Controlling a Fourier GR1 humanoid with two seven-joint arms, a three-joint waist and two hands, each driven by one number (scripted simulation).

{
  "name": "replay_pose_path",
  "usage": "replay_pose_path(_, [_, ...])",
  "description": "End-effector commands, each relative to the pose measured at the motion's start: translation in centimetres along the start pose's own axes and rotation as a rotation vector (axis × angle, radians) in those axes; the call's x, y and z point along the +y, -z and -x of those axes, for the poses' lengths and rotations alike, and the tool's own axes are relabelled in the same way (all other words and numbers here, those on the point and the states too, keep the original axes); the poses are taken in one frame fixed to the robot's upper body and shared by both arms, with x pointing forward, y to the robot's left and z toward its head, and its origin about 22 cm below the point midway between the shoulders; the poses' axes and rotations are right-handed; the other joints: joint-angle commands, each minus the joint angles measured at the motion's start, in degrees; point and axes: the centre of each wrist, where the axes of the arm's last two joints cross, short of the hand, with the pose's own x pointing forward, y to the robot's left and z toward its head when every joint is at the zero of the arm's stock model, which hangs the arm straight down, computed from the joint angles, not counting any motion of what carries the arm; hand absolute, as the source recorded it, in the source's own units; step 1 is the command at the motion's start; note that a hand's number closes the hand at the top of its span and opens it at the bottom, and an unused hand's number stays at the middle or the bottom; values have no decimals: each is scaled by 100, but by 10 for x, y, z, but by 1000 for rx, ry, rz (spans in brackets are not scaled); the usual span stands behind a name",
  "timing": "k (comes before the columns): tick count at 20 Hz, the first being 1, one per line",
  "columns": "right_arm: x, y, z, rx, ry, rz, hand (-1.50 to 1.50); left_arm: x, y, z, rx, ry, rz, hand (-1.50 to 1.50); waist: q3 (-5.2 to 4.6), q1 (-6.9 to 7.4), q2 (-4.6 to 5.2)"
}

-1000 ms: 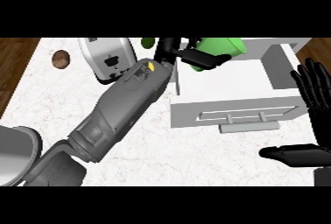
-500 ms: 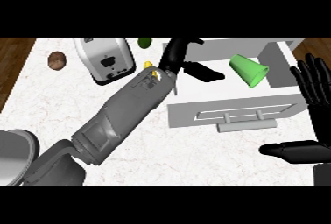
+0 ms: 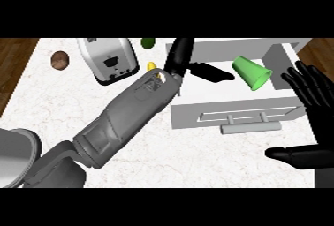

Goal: Pick up the cup, place it into the drawer and close the drawer

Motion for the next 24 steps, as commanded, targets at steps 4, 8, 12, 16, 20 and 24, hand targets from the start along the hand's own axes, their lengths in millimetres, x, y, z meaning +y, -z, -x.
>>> replay_pose_path(4, [-5,-9,-20,-9,-13,-122,150,-4,11,-27,-69,-95,-39,-150,-2,131,-44])
replay_pose_path(8, [-6,-11,-41,40,-198,-232,150,4,13,-23,-39,-138,-84,-150,-7,280,-70])
replay_pose_path(12, [-1,-24,-37,112,-286,-253,150,31,7,-27,-30,-176,-82,-150,-8,473,-132])
replay_pose_path(16, [16,-24,-33,127,-391,-234,150,56,3,-22,-13,-166,-113,-150,-6,479,-122])
replay_pose_path(20, [16,-9,-32,156,-447,-182,150,111,-13,-12,-32,-179,-146,-150,-9,535,-120])
replay_pose_path(24, [38,-10,-11,169,-531,-232,150,131,-36,-9,-19,-209,-170,-150,-7,568,-122])
